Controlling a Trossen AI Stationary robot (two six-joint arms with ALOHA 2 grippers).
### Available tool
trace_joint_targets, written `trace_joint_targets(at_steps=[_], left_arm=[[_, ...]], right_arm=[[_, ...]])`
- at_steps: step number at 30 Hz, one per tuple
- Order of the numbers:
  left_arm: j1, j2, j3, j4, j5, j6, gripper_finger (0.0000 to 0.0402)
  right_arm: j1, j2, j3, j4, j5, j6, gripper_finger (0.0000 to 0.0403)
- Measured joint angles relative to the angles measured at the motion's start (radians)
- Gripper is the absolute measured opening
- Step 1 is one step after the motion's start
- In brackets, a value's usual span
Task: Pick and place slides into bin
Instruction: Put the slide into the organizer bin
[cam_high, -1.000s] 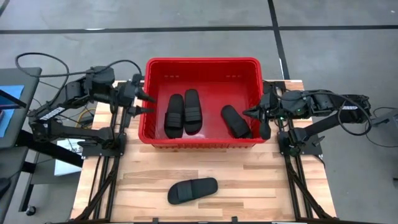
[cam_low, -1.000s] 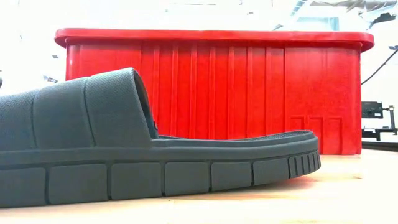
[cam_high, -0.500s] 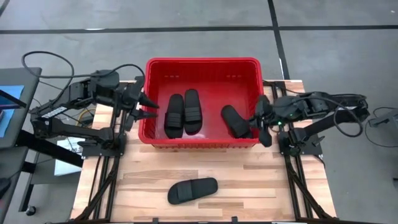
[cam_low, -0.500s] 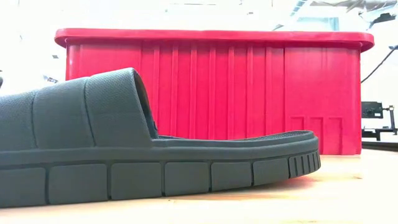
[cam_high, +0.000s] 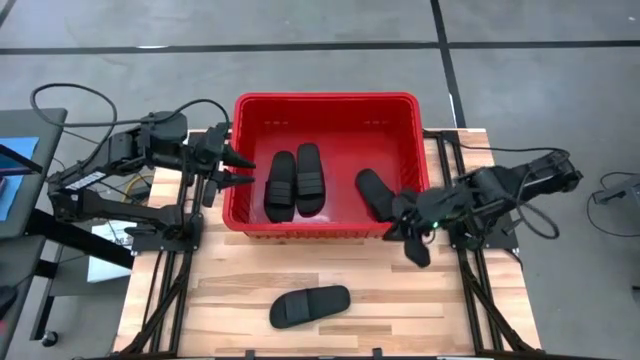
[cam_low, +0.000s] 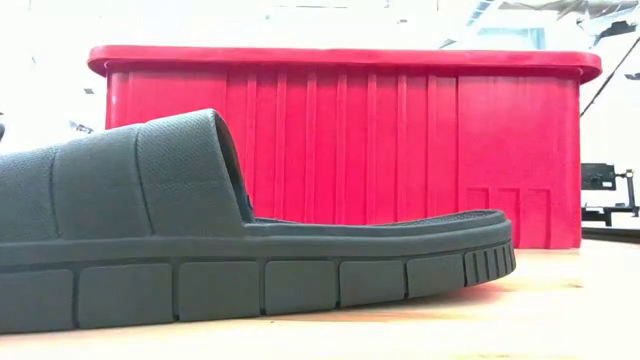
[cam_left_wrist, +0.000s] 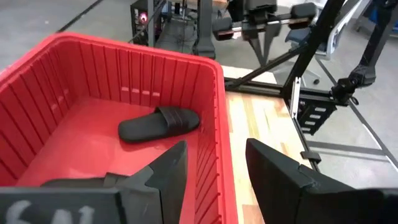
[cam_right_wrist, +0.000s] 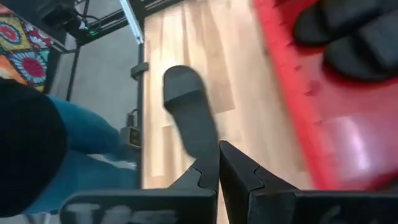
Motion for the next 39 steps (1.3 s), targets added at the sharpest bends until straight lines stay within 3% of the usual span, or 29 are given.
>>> trace_joint_targets(at_steps=[8, 19, 26, 39], left_arm=[[0.0, 0.002, 0.0, -0.063, -0.003, 0.003, 0.0154], [0.0, 0.002, 0.0, -0.025, 0.002, -0.023, 0.0154], [0.0, 0.002, 0.0, -0.027, 0.003, -0.016, 0.0154], [0.0, 0.001, 0.0, -0.049, 0.003, 0.046, 0.0154]], right_arm=[[0.057, 0.167, 0.0, 0.023, 0.046, 0.275, 0.0001], [0.138, 0.396, 0.0, 0.14, 0.048, 0.638, 0.0004], [0.159, 0.521, 0.0, 0.156, 0.129, 0.995, 0.0017], [0.16, 0.725, -0.001, 0.414, 0.102, 1.053, 0.0029]])
